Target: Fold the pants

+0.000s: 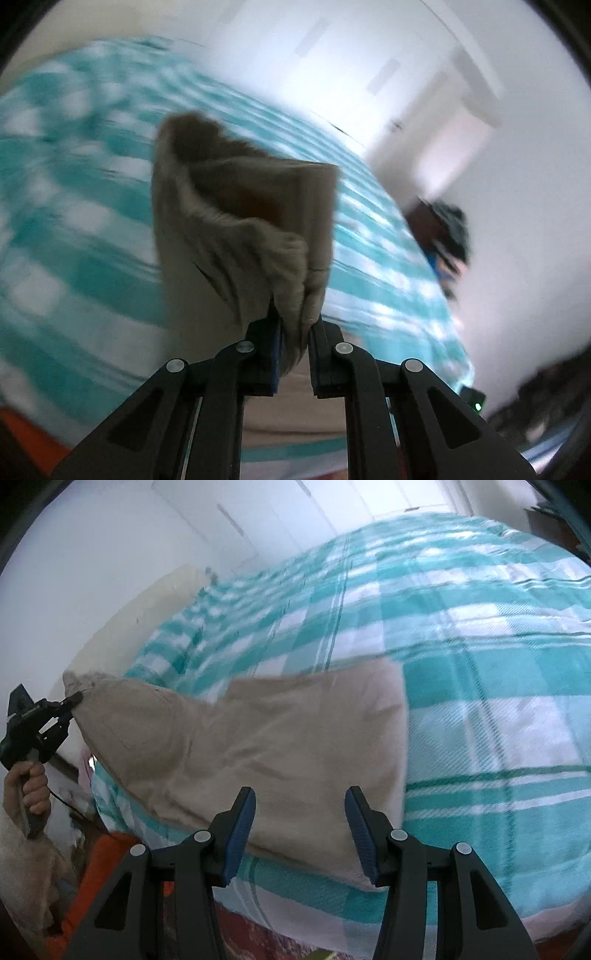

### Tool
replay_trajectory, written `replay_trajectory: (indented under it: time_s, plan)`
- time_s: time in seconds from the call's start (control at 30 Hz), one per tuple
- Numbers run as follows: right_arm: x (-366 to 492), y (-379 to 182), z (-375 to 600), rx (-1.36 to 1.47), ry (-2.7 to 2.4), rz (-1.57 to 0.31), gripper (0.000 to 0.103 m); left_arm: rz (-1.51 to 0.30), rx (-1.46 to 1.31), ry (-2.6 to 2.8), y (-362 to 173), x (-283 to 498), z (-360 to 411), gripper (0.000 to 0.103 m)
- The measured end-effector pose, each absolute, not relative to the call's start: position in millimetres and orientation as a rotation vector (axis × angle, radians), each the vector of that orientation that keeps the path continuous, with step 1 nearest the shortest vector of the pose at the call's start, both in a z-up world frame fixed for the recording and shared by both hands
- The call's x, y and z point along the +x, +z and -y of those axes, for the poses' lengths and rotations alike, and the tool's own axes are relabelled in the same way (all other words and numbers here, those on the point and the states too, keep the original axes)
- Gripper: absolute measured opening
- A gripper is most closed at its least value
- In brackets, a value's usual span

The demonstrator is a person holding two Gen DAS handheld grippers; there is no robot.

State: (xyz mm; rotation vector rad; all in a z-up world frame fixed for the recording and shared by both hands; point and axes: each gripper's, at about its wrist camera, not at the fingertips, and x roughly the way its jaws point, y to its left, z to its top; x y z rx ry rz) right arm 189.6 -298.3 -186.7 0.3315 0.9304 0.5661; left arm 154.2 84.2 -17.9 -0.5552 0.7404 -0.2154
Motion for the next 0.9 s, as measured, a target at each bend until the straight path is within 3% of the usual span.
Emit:
replay_trajectory:
  time_s: [0.1, 0.17, 0.2, 0.23, 0.3, 0.43, 0.63, 0.83, 0.9]
  plan:
    - [187.4, -175.2, 321.2, 0.376, 0.513, -0.862, 0.051, -0.823, -0.527, -0.349, -41.2, 177.3, -13.8, 0.012]
    - [185.8, -172.3, 339.4, 0.400, 0.463, -0.830, 0.051, -0.954, -0.434, -0.442, -79.9, 195.4, 49.7, 0.023]
    - [184.9, -172.4, 346.1, 0.408, 0.445, -0.823, 0.051, -1.002, -0.391, -0.457, -92.8, 199.2, 66.9, 0.039]
    - [185.0, -173.5, 352.7, 0.417, 0.427, -0.821, 0.051, -1.088, -0.345, -0.496, -115.0, 200.3, 92.5, 0.045]
    - [185.0, -176.3, 365.4, 0.443, 0.393, -0.820, 0.051, -1.144, -0.356, -0.532, -130.2, 195.1, 104.5, 0.046]
    - [183.3, -174.9, 382.0, 0.488, 0.358, -0.803, 0.051, -1.082, -0.347, -0.532, -113.8, 172.8, 77.8, 0.067]
    - [208.4, -179.2, 348.9, 0.646, 0.609, -0.917, 0.052, -0.975, -0.356, -0.299, -103.0, 149.2, -24.9, 0.068]
    - [238.6, -201.1, 279.3, 0.529, 0.642, -1.148, 0.051, -1.000, -0.437, -0.189, -136.0, 131.7, -66.5, 0.067]
    - [246.9, -210.9, 272.6, 0.546, 0.607, -1.183, 0.047, -1.004, -0.445, -0.185, -144.6, 132.0, -61.0, 0.067]
